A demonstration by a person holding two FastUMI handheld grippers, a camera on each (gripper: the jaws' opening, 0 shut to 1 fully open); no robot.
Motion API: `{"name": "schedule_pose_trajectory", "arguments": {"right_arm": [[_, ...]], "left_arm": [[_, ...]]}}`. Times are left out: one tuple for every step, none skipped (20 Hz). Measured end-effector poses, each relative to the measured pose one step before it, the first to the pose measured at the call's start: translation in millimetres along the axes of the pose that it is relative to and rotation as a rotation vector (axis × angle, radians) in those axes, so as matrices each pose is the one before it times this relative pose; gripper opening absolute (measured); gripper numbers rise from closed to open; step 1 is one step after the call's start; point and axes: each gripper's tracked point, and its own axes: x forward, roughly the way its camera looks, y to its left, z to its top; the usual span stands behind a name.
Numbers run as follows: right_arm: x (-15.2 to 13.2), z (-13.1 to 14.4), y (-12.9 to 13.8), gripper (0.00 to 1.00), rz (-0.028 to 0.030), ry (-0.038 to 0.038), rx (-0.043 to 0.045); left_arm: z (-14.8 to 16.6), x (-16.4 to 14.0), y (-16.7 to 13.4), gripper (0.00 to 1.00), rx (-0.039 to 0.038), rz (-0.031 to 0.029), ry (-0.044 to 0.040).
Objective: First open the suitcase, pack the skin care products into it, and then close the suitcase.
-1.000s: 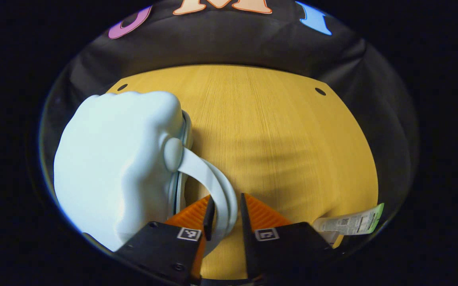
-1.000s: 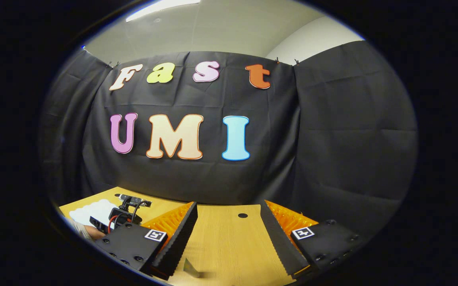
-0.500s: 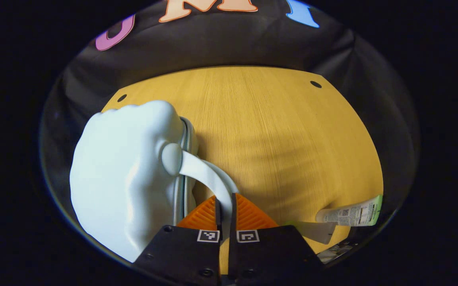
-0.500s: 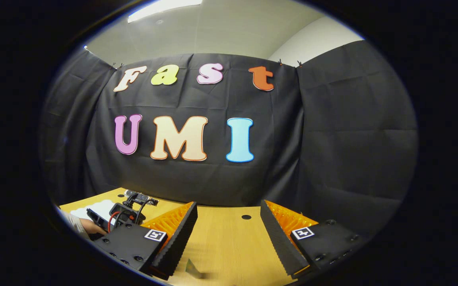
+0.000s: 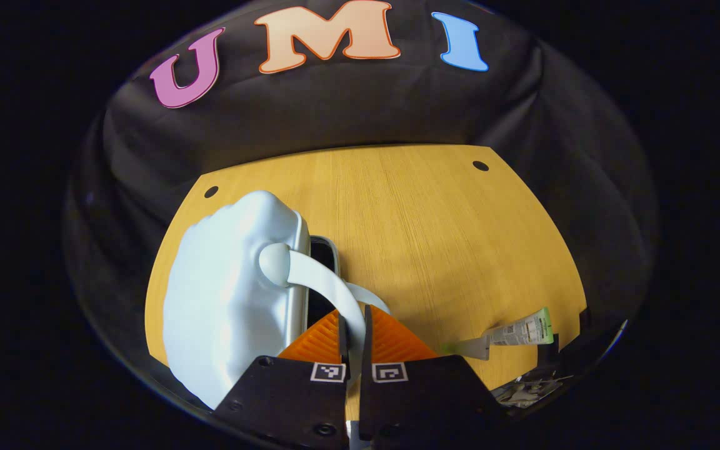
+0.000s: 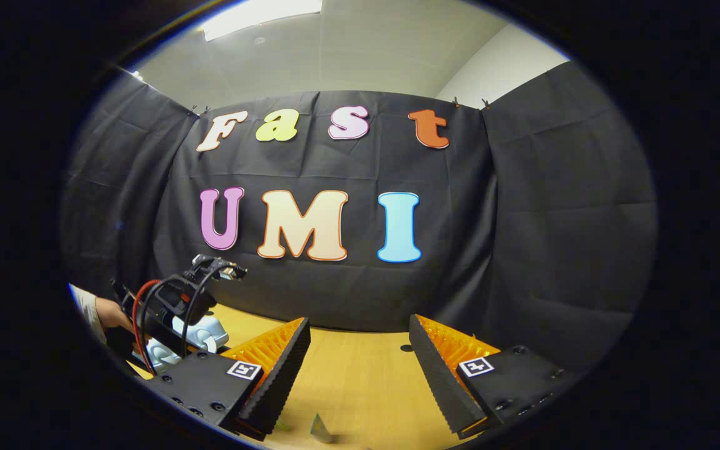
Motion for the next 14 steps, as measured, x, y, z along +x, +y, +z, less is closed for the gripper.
{"name": "schedule_pose_trajectory", "arguments": {"right_arm": [[1.63,-0.43,6.04,0.98,0.01252,0.00088,0.00332],[1.68,-0.19,5.89,0.98,0.01128,-0.00009,-0.00087],[-0.31,-0.89,6.09,0.98,0.01043,0.00098,-0.00268],[0.66,0.31,5.55,0.98,0.01176,-0.00114,-0.00198],[0.34,0.15,6.25,0.98,0.01092,-0.0012,-0.00268],[0.87,0.22,4.58,0.98,0.00827,-0.00031,-0.00373],[1.23,-1.76,2.7,0.98,0.00665,0.00237,-0.0025],[1.51,-0.63,3.37,0.98,0.00378,0.00363,0.00076],[1.81,-1.27,3.36,0.98,0.00312,0.00548,0.00389],[2.37,-0.33,4.05,0.98,0.0059,0.005,0.00455],[2.06,0.42,4.31,0.98,0.0026,-0.00042,0.00071],[1.61,1.76,2.26,0.98,-0.00141,-0.00627,0.00057],[2.46,2.52,4.67,0.98,0.00143,-0.00453,0.00419],[1.53,0.47,5.71,0.99,0.00458,-0.00197,0.00579]], "left_arm": [[1.79,-0.9,2.48,0.01,-0.00661,-0.00547,-0.0128],[2.15,-1.69,1.58,0.01,-0.00184,0.00209,-0.01489],[3.44,-3.43,0.82,0.01,0.00517,0.0048,-0.0171],[4.99,-4.18,2.06,0.01,0.00277,0.00833,-0.01992],[4.96,-3.6,1.73,0.01,-0.00068,0.00899,-0.0158],[3.38,-6.5,1.25,0.01,-0.01028,0.01123,-0.02279],[-0.15,-5.85,0.19,0.01,-0.00509,0.00921,-0.02926],[0.28,-8.18,1.95,0.01,-0.00152,0.0111,-0.02066],[2.9,-2.56,0.65,0.01,0.00382,0.01201,-0.0158],[2.5,-1.29,1.31,0.01,0.00723,0.01538,-0.01678],[4.48,-4.01,4.65,0.01,0.00081,0.02097,-0.01363],[2.64,-3.38,7.37,0.01,0.00198,0.02744,0.00002],[2.35,1.88,15.02,0.01,0.00857,0.02965,-0.0102],[3.95,1.45,14.39,0.01,0.01102,0.03104,-0.01507]]}}
